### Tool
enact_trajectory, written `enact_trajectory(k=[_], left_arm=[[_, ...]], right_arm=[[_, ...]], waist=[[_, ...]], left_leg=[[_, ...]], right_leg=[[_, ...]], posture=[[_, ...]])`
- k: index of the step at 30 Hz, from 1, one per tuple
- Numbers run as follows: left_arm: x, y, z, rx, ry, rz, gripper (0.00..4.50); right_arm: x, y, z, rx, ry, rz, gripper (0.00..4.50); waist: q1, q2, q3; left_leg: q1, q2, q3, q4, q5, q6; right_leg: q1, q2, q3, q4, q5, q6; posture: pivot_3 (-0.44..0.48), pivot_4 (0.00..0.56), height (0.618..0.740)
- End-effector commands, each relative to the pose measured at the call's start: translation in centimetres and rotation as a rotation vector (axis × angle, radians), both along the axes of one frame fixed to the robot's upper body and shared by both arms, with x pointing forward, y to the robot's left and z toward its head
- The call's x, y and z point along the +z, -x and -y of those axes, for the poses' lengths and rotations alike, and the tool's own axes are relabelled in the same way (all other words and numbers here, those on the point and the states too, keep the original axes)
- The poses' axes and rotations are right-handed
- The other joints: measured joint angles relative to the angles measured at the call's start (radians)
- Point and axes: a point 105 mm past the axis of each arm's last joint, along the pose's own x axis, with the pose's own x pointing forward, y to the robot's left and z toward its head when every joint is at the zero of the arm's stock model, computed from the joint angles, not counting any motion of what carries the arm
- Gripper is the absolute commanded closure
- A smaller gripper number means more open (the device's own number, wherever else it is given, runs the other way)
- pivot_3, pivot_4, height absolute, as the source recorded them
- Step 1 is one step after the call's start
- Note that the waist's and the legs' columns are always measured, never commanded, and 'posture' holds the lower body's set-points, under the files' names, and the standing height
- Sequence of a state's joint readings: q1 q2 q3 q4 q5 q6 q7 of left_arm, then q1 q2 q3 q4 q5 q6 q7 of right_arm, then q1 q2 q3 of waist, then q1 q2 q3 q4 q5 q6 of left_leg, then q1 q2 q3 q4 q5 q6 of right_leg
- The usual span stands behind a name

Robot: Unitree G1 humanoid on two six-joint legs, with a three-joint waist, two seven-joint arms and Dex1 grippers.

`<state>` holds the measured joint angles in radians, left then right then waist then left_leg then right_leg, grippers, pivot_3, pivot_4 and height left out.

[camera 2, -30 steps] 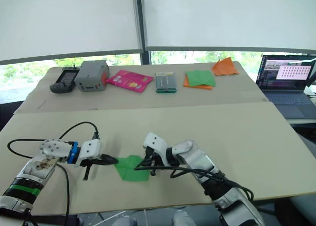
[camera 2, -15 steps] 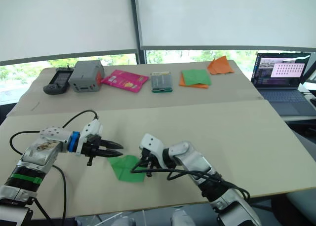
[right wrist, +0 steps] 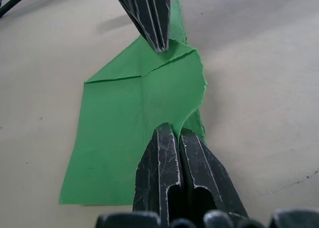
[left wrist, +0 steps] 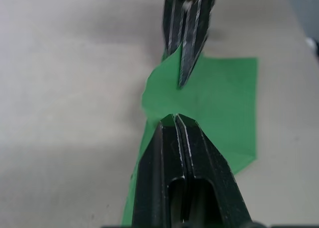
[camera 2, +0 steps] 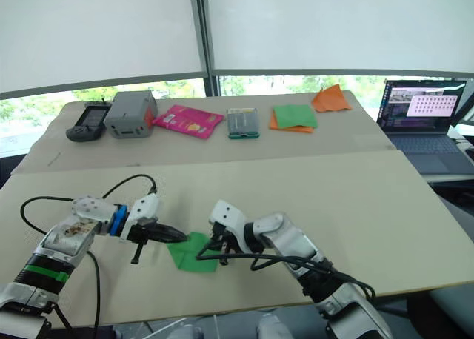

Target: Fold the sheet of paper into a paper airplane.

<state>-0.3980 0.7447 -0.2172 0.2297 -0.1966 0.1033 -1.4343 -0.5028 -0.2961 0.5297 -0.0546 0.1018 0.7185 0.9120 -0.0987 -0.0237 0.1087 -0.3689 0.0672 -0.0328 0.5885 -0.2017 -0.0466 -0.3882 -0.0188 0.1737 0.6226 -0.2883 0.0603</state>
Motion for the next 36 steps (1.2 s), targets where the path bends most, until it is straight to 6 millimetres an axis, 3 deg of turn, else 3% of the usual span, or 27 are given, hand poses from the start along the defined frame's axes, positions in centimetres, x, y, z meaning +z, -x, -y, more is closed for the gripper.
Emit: enact_trajectory(k=[1,8,15,18,22,27,31,36], left_arm=[[-0.1,0.0,-0.2,-0.024,-0.024,0.033,4.48],[-1.2,0.2,-0.5,-0.038,-0.069,0.044,4.48],[-1.8,0.3,-0.5,-0.044,-0.082,0.046,4.5],[-1.9,0.3,-0.4,-0.05,-0.084,0.045,4.5],[-1.9,0.4,-0.3,-0.052,-0.084,0.044,4.5],[-2.0,0.4,-0.3,-0.049,-0.086,0.045,4.5],[-2.1,0.5,-0.4,-0.044,-0.086,0.046,4.5],[-2.0,0.5,-0.4,-0.037,-0.082,0.049,4.5]], right_arm=[[-1.3,0.1,0.4,-0.028,0.053,-0.028,4.5],[-1.0,0.1,0.3,-0.044,0.046,-0.035,4.5],[0.8,-0.7,0.2,-0.089,-0.011,0.011,2.18],[2.9,-1.3,0.2,-0.132,-0.078,0.072,1.18],[5.3,-1.4,0.7,-0.157,-0.147,0.172,1.18],[6.9,-0.9,1.1,-0.169,-0.205,0.31,1.18],[6.7,0.2,0.9,-0.164,-0.229,0.358,2.38],[4.2,0.5,0.5,-0.161,-0.181,0.365,4.12]], waist=[[0.0,0.0,0.0],[0.0,0.0,0.0],[0.001,0.0,0.0],[0.005,0.0,0.001],[0.005,0.0,0.001],[0.005,0.0,0.001],[0.004,0.0,0.001],[0.004,0.0,0.001]], left_leg=[[0.0,0.0,0.0,0.0,0.0,0.0],[0.0,0.0,0.0,0.0,0.0,0.0],[0.0,0.0,0.0,0.0,0.0,0.0],[-0.001,0.0,0.0,0.0,0.0,0.0],[-0.002,0.0,0.0,0.0,0.0,0.0],[-0.001,0.0,0.0,-0.001,0.0,0.0],[-0.002,0.0,0.0,-0.001,0.0,0.0],[-0.002,0.0,0.0,-0.001,0.0,0.0]], right_leg=[[0.0,0.0,0.0,0.0,0.0,0.0],[0.0,0.0,0.0,0.0,0.0,0.0],[0.0,0.0,0.0,0.0,0.0,0.0],[0.0,0.0,0.0,0.0,0.0,0.0],[0.0,0.0,0.0,-0.001,0.0,0.0],[0.0,0.0,0.0,-0.003,0.0,0.0],[0.0,0.0,0.0,-0.004,0.0,0.0],[0.0,0.0,0.0,-0.006,0.0,0.0]], posture=[[0.0,0.15,0.74],[0.0,0.15,0.74],[0.0,0.15,0.74],[0.0,0.15,0.74],[0.0,0.15,0.74],[0.0,0.15,0.74],[0.0,0.15,0.74],[0.0,0.15,0.74]])
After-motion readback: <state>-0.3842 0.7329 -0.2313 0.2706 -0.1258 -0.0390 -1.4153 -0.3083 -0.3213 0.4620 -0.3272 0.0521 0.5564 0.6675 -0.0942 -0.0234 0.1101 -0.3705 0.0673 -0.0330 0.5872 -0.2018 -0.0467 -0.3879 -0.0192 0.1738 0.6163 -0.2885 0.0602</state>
